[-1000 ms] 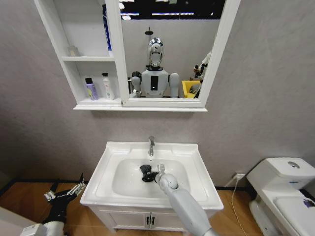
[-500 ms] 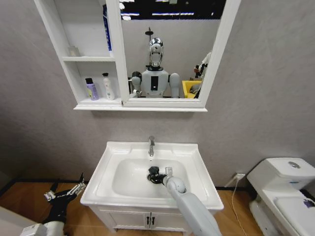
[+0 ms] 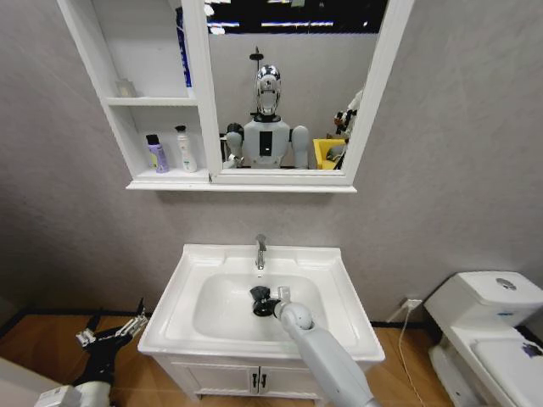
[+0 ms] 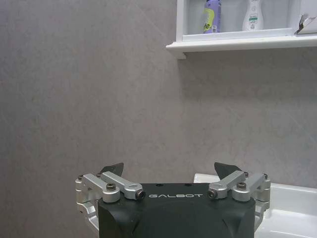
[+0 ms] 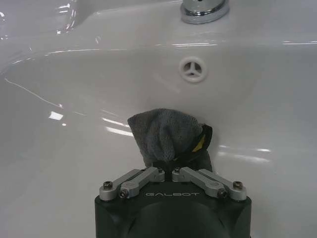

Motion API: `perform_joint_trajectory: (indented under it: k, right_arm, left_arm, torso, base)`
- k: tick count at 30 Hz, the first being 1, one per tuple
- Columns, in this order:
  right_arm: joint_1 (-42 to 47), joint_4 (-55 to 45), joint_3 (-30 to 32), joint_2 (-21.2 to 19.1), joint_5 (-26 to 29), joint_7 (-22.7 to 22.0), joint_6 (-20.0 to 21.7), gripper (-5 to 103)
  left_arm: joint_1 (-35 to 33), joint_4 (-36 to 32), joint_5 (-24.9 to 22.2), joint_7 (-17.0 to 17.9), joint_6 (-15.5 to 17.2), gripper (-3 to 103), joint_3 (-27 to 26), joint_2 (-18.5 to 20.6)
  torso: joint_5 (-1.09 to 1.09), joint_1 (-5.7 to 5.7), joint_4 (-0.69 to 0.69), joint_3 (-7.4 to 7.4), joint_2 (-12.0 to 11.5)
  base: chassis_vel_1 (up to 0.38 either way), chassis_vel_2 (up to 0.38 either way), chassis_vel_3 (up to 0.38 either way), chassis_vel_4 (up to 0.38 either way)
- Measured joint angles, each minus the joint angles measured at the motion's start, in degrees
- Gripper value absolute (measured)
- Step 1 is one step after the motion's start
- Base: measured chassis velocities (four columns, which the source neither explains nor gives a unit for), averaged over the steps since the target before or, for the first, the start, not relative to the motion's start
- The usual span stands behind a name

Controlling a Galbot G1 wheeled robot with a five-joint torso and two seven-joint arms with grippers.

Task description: Move facial cleanser and shampoo from washbasin to cabinet, then wipe washbasin with towel.

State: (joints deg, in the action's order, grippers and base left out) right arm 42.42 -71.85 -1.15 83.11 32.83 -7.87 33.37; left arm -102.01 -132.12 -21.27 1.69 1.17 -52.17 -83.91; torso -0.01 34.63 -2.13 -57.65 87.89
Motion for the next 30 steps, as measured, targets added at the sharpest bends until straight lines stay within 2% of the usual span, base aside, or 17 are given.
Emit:
perform_joint_trajectory:
  k: [2, 7, 13, 16, 23, 30]
  right_arm:
    - [-1.2, 1.6, -0.8, 2.2, -0.1, -0.1, -0.3, 2]
    - [-2.1, 2.9, -0.9, 3.6, -0.2, -0.3, -0.4, 2]
    - [-0.9, 2.1, 0.4, 2.0, -0.1, -0.9, -0.1, 2]
    - [1.5, -0.7, 2.4, -0.7, 0.2, -1.7, 0.4, 2]
    - [3.6, -4.2, 4.5, -3.2, 1.0, -3.3, 1.5, 2]
    - [2.3, -1.8, 3.5, -1.5, -0.2, -2.7, 0.8, 2]
  left_arm:
    - [0.0, 0.0, 0.0, 0.0, 0.0, 100, 0.0, 0.0]
    - [0.0, 0.0, 0.0, 0.0, 0.0, 100, 0.0, 0.0]
    - [0.0, 0.0, 0.0, 0.0, 0.0, 100, 0.0, 0.0]
    - [0.0, 0.0, 0.0, 0.0, 0.0, 100, 0.0, 0.0]
    - [0.0, 0.0, 0.0, 0.0, 0.0, 100, 0.0, 0.0]
    - [0.0, 0.0, 0.0, 0.0, 0.0, 100, 0.0, 0.0]
  torso:
    - [0.01, 0.0, -0.02, 0.0, 0.0]
    - [0.01, 0.0, -0.02, 0.0, 0.0]
    - [0.02, 0.0, -0.02, 0.0, 0.0]
    - [0.02, 0.0, 0.0, 0.0, 0.0]
    - [0.02, 0.0, 0.01, 0.0, 0.0]
    - [0.0, -0.01, 0.02, 0.0, 0.0]
  base:
    - [0.0, 0.0, 0.0, 0.0]
    - [0.0, 0.0, 0.0, 0.0]
    - [0.0, 0.0, 0.0, 0.0]
    - [0.0, 0.0, 0.0, 0.0]
    - [0.0, 0.0, 0.0, 0.0]
    - [0.0, 0.0, 0.0, 0.0]
